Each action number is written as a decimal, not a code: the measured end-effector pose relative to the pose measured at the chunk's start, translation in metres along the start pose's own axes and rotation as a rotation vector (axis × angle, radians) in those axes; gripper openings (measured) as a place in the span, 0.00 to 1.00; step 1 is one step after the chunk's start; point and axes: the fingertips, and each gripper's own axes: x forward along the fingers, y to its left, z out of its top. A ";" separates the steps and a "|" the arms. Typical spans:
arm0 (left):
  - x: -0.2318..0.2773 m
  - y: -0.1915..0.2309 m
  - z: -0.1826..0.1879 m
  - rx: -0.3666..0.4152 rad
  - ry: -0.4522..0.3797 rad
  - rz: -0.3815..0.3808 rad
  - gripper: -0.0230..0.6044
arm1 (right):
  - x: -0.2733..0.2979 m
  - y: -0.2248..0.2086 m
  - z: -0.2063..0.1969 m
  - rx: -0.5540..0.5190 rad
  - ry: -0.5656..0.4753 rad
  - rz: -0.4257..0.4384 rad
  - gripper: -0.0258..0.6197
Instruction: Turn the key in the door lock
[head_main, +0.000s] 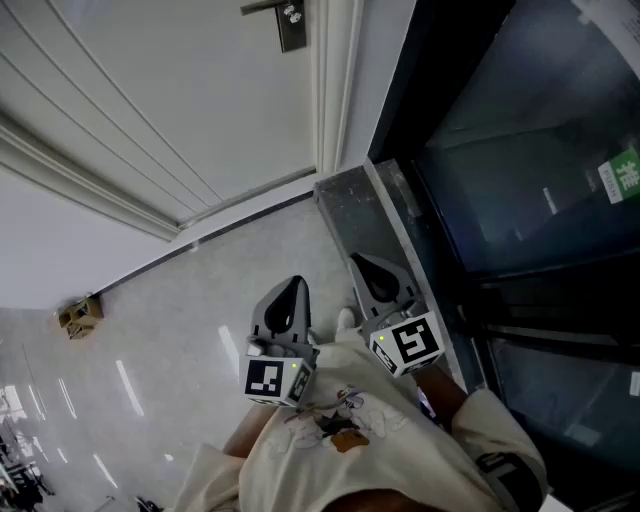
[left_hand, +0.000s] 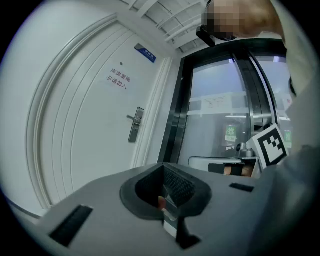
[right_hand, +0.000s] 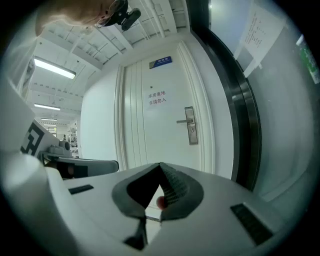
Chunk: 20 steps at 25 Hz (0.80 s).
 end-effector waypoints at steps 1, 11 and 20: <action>0.001 0.000 0.000 -0.002 -0.002 0.005 0.05 | 0.000 -0.001 0.001 -0.005 -0.001 0.003 0.05; 0.031 -0.016 0.005 0.006 -0.005 0.026 0.05 | -0.005 -0.026 0.009 -0.039 -0.012 0.047 0.05; 0.053 -0.001 -0.006 -0.026 -0.003 0.103 0.05 | 0.041 -0.070 0.031 -0.438 -0.048 0.085 0.26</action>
